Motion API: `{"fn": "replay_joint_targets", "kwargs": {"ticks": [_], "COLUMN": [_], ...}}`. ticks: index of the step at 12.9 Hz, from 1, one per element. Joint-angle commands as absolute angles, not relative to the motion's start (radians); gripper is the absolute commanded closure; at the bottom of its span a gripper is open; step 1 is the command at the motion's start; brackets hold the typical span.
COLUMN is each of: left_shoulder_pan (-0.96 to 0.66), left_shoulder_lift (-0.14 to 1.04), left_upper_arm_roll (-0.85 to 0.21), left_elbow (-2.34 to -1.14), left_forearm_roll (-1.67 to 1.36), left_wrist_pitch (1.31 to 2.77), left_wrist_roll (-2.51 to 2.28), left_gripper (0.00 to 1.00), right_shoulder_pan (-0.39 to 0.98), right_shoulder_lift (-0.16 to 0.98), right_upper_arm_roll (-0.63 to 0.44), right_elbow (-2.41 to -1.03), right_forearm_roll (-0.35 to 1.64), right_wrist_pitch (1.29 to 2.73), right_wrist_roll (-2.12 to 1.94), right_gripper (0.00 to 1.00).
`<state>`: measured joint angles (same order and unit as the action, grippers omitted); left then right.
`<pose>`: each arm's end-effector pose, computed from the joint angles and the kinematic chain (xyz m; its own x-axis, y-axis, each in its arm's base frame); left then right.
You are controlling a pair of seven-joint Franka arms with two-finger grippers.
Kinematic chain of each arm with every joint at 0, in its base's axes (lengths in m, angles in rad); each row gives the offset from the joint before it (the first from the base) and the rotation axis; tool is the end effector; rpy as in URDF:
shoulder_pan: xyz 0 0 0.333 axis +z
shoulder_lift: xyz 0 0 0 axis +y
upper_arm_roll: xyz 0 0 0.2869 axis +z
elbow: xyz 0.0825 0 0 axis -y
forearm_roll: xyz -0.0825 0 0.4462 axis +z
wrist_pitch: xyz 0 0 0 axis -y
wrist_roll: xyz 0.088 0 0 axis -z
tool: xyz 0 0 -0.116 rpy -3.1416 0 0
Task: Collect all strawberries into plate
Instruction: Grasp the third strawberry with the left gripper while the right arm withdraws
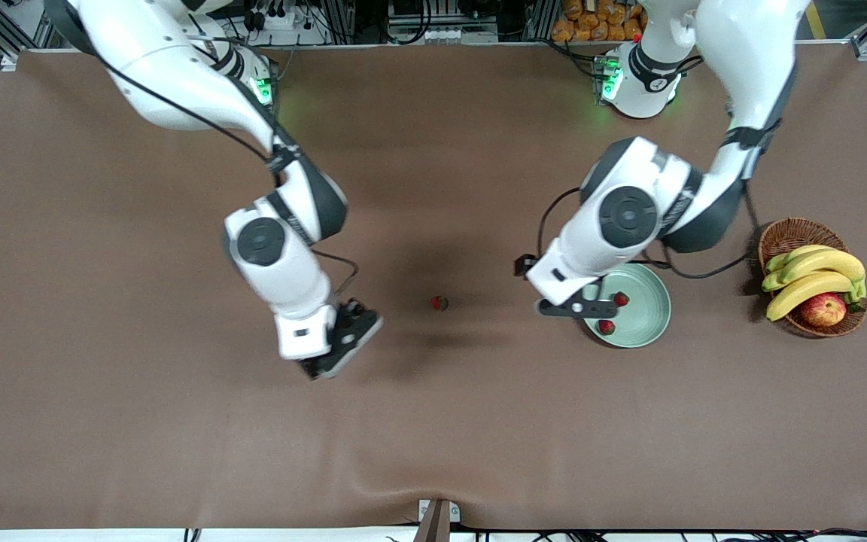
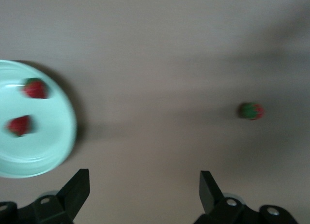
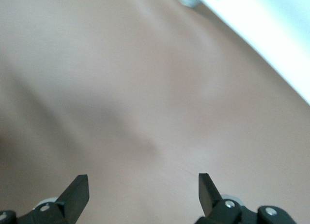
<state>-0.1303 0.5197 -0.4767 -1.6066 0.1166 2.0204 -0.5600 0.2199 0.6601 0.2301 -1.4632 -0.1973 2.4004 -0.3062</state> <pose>0.6076 -0.3775 0.2863 0.9927 -0.0557 -0.1066 -0.0469 -0.9954 0.0834 0.7165 0.3124 0.2682 0.6494 0.7114 0.2688 0.7114 -0.6932 0.1158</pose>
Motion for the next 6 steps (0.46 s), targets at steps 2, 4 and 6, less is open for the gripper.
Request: {"fn": "replay_joint_targets", "kwargs": {"ticks": [2,4,6], "left_shoulder_pan": [-0.283,-0.388,-0.544], "left_shoulder_lift": [0.661,0.747,0.793], "left_upper_arm_roll": [-0.439,-0.379,-0.243], "left_elbow": [-1.458,-1.346,-1.313], "left_forearm_roll": [0.201,0.247,0.247], "left_wrist_pitch": [2.083,2.088,2.136], "left_wrist_roll": [-0.725,-0.784,-0.787], "left_gripper": [0.00,0.00,0.05], "right_shoulder_pan": [0.056,-0.001,-0.035], "right_shoulder_lift": [0.533,0.465,0.402], "right_upper_arm_roll": [0.256,0.256,0.258], "right_elbow": [-1.597,-1.653,-1.678], "right_forearm_roll": [-0.204,-0.204,-0.204], "right_wrist_pitch": [2.375,2.355,2.283], "right_wrist_roll": [-0.301,-0.298,-0.295], "right_gripper": [0.00,0.00,0.00]}}
